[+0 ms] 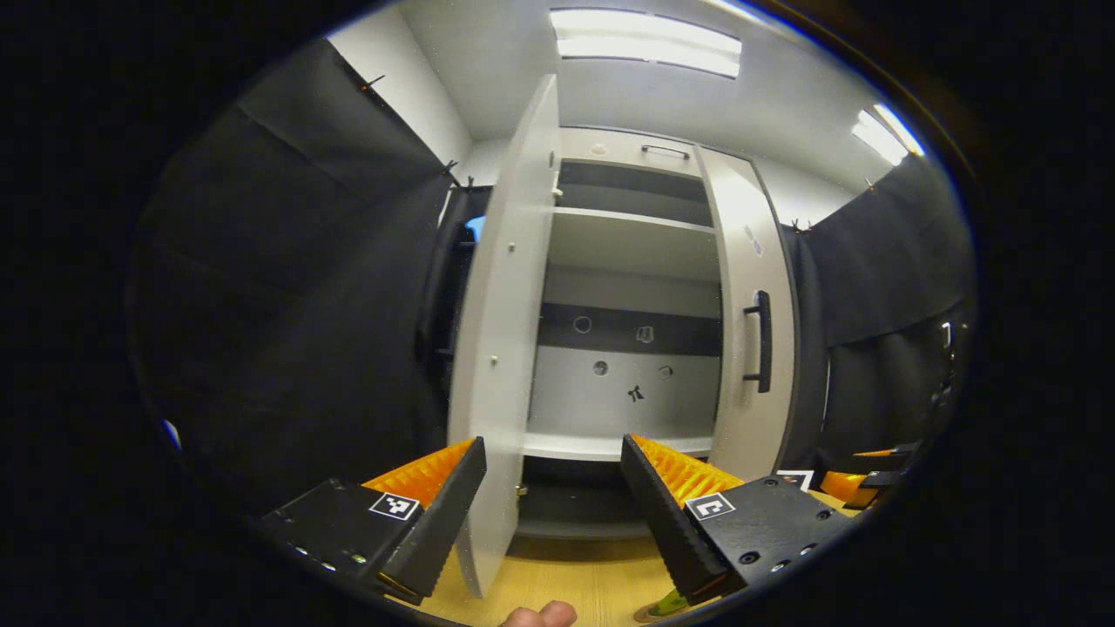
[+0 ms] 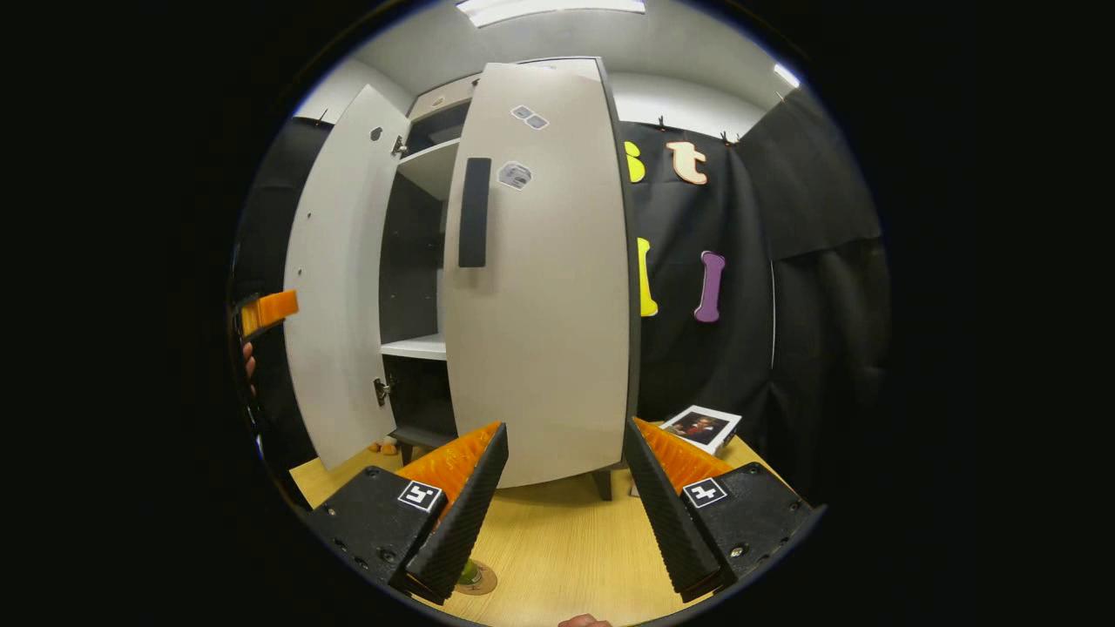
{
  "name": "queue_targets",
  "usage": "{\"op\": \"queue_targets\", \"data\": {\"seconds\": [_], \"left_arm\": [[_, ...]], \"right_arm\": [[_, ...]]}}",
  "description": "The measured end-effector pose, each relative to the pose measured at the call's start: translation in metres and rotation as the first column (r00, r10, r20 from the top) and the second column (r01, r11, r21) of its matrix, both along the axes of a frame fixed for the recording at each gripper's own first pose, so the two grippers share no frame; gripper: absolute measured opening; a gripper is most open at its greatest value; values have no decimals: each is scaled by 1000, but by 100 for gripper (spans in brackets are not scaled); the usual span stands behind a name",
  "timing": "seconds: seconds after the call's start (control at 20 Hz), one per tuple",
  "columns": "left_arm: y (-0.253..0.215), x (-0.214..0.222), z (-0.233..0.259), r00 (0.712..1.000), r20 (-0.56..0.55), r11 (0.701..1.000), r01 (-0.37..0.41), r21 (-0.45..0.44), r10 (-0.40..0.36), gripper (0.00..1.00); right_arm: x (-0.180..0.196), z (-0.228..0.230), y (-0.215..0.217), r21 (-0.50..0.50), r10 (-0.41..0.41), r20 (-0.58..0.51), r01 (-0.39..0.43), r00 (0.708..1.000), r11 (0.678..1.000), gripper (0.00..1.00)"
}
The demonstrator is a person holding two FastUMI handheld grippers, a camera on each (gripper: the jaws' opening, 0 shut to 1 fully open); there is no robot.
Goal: Grasp the bottle in the cabinet with the left hand and place it on the coaster, then close the right door with the right hand and the left door with the left hand.
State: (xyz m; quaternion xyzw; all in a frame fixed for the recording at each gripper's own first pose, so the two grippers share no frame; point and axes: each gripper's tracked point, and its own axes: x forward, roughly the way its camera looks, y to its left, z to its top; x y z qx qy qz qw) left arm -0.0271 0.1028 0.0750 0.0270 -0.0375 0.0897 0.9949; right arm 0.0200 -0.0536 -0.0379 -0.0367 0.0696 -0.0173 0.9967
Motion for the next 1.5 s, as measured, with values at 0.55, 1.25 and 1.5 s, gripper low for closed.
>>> {"op": "queue_targets", "data": {"seconds": [0.55,1.25,1.5], "left_arm": [[128,21,97,957,171,955,-259,144,234,95],[89,43,95,983,145,993,-102,-58,109,93],[36,60,89,992,126,1000,-7,6,6,93]], "right_arm": [[-7,5,-15,-2,-32,0,32,999,999,83],[-6,26,-25,31,-26,39,25,999,999,83],[-18,28,-29,4,-30,44,30,999,1000,83]]}}
